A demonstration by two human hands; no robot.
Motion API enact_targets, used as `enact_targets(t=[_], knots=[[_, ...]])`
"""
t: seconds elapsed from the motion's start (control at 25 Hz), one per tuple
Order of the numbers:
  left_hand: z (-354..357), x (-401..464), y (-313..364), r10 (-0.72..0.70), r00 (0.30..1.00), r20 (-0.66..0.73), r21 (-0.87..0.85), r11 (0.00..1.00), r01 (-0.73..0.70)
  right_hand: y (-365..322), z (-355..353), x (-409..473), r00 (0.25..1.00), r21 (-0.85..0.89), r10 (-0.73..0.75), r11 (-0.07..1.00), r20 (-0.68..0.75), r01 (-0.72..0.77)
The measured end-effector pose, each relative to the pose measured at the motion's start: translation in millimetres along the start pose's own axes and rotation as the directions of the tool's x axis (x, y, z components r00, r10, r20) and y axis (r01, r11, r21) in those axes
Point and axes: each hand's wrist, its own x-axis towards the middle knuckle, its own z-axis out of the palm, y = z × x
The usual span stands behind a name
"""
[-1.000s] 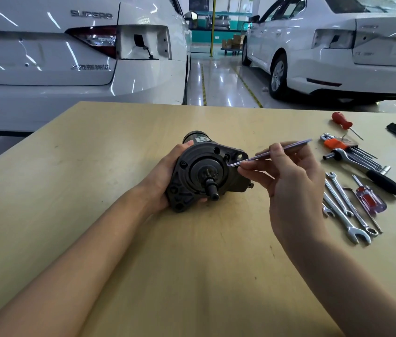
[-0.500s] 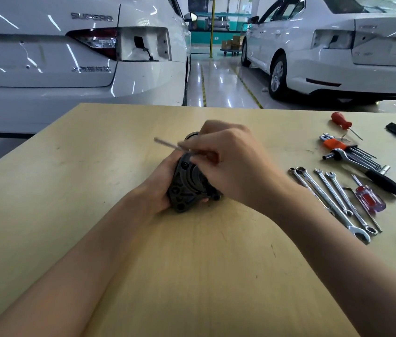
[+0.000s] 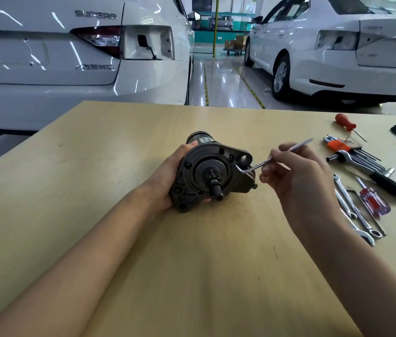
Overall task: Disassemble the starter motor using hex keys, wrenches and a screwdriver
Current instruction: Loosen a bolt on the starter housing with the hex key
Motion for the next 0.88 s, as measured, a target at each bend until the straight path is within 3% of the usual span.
enact_targets(t=[0.12,0.64,0.76,0.88], knots=[[0,0,0,-0.005,1.0,0.004,-0.007,1.0,0.005,7,-1,3,0.99,0.135,0.127,0.984,-0.065,-0.117],[1,0,0,-0.008,1.0,0.009,-0.009,1.0,0.008,15,-2,5,0.966,0.277,0.249,0.935,-0.07,-0.221],[1,0,0,-0.011,1.0,-0.002,-0.011,1.0,0.011,14,0,3,0.984,0.241,0.162,0.96,-0.073,-0.14],[1,-1,1,-0.013,1.0,-0.002,-0.013,1.0,0.013,9,8,2,0.983,-0.125,-0.181,0.976,0.008,0.18]])
